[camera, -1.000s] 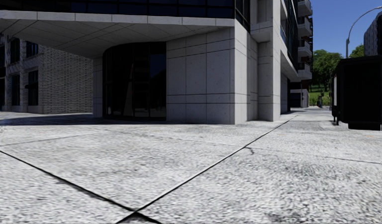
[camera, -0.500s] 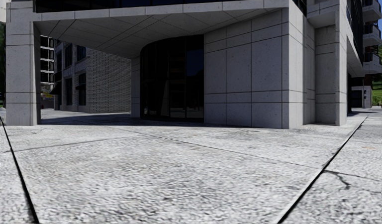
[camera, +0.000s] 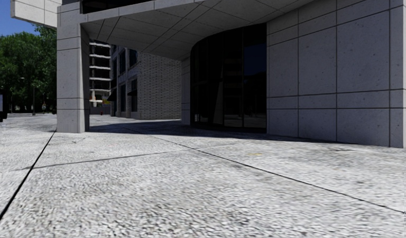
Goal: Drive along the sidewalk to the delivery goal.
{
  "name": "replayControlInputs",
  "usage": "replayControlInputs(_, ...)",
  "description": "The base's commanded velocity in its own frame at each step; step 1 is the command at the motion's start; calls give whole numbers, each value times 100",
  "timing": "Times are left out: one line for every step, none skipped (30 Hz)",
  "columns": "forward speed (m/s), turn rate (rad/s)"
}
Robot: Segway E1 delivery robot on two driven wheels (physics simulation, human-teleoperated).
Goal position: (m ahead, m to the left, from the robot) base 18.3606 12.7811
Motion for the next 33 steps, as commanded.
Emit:
replayControlInputs(200, 52)
replayControlInputs(200, 52)
replayControlInputs(200, 52)
replayControlInputs(200, 52)
replayControlInputs(200, 52)
replayControlInputs(200, 52)
replayControlInputs(200, 52)
replayControlInputs(200, 52)
replayControlInputs(200, 48)
replayControlInputs(200, 48)
replayControlInputs(200, 33)
replayControlInputs(200, 26)
replayControlInputs(200, 25)
replayControlInputs(200, 25)
replayControlInputs(200, 25)
replayControlInputs(200, 26)
replayControlInputs(200, 27)
replayControlInputs(200, 27)
replayControlInputs(200, 32)
replayControlInputs(200, 32)
replayControlInputs(200, 37)
replayControlInputs(200, 38)
replayControlInputs(200, 39)
replayControlInputs(200, 39)
replayControlInputs(200, 41)
replayControlInputs(200, 44)
replayControlInputs(200, 45)
replayControlInputs(200, 45)
replayControlInputs(200, 46)
replayControlInputs(200, 46)
replayControlInputs(200, 46)
replayControlInputs(200, 46)
replayControlInputs(200, 46)
